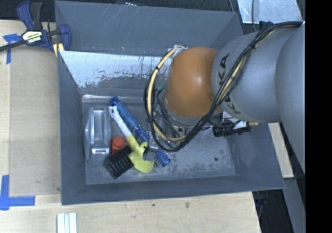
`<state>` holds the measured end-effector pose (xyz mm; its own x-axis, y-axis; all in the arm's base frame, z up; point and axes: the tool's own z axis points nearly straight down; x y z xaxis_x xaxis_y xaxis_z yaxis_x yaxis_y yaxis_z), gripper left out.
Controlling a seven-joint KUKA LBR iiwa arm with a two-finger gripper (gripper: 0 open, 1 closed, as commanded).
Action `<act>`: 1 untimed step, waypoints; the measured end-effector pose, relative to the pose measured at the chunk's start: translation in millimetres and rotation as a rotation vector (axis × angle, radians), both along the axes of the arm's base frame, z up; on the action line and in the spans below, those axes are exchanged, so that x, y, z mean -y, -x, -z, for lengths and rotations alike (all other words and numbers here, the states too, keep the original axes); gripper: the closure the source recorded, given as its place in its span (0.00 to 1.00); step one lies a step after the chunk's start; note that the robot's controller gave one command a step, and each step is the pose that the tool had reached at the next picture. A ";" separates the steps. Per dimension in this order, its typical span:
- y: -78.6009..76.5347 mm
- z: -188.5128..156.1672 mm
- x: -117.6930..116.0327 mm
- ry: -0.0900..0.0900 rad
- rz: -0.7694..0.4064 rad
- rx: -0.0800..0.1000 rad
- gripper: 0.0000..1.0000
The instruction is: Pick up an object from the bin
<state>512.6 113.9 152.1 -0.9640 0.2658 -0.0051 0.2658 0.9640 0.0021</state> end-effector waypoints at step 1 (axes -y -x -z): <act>-18.2 66.4 10.6 -0.001 0.114 -0.003 0.00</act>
Offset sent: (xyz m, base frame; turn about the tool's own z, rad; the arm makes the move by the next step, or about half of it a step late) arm 0.0003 0.0020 -0.0821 0.4807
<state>530.8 103.4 85.7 -0.9275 0.3739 -0.0024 0.3739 0.9275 0.0018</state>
